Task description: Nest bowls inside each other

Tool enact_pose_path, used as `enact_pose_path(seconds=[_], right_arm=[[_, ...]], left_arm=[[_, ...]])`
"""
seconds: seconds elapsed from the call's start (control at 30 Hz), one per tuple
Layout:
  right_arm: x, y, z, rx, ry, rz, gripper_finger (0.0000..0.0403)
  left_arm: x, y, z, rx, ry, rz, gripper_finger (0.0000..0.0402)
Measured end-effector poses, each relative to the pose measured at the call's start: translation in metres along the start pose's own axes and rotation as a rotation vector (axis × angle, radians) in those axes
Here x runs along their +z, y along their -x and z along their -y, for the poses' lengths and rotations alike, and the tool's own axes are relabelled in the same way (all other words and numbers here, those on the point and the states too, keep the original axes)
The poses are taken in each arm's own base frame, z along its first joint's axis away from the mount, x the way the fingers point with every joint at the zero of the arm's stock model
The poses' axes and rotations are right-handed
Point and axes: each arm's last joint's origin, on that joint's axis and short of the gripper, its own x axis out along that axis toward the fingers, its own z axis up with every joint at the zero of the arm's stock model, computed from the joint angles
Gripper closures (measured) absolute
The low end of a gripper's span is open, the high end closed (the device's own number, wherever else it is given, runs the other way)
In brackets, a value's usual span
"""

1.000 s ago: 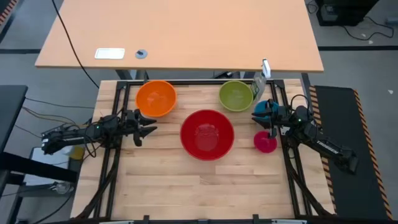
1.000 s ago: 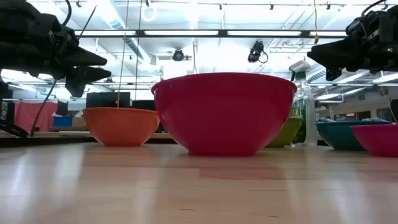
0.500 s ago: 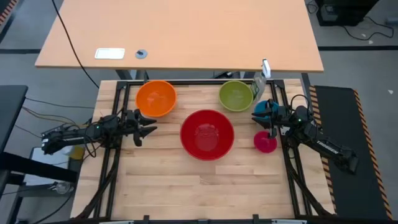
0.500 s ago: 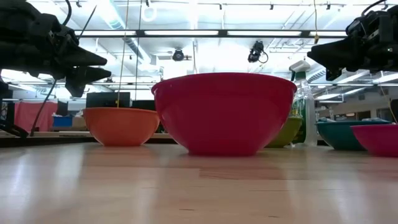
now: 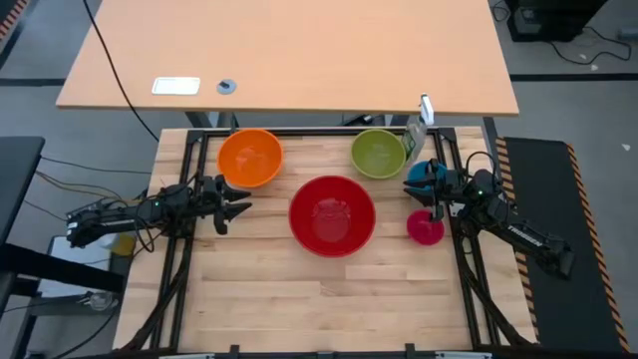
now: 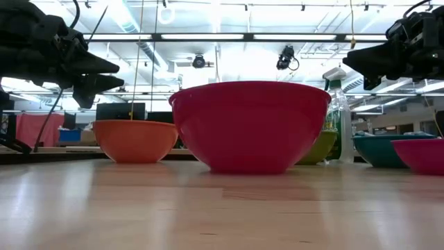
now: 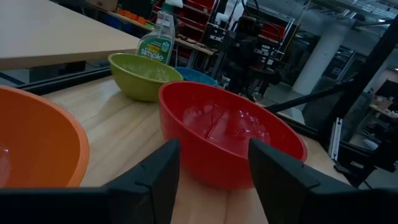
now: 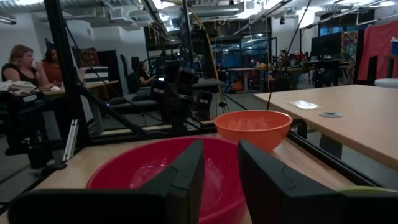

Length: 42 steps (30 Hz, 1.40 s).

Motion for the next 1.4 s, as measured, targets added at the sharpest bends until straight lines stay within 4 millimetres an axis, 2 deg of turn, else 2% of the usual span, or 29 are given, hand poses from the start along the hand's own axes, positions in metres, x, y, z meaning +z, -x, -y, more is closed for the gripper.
enact_pose_path(seconds=[0.73,0.87,1.0,1.07,1.23,1.4], right_arm=[[0.000,0.000,0.000,0.000,0.000,0.000,0.0298],[0.000,0.000,0.000,0.000,0.000,0.000,0.0298],[0.002,0.000,0.002,-0.063,0.006,0.026,0.0298],[0.007,0.000,0.003,-0.119,0.011,0.087,0.0298],[0.031,0.006,0.001,-0.177,-0.203,0.378,0.0298],[0.045,0.014,0.003,-0.274,-0.545,0.690,0.0298]], left_arm=[[0.001,0.000,0.000,-0.002,0.000,0.008,0.0209],[0.007,0.000,0.002,-0.022,-0.048,0.072,0.0209],[0.017,0.002,0.006,-0.070,0.075,0.179,0.0209],[0.024,0.003,0.008,-0.079,0.089,0.258,0.0209],[0.038,0.009,0.012,-0.109,0.106,0.412,0.0209],[0.045,0.012,0.014,-0.147,0.127,0.492,0.0209]])
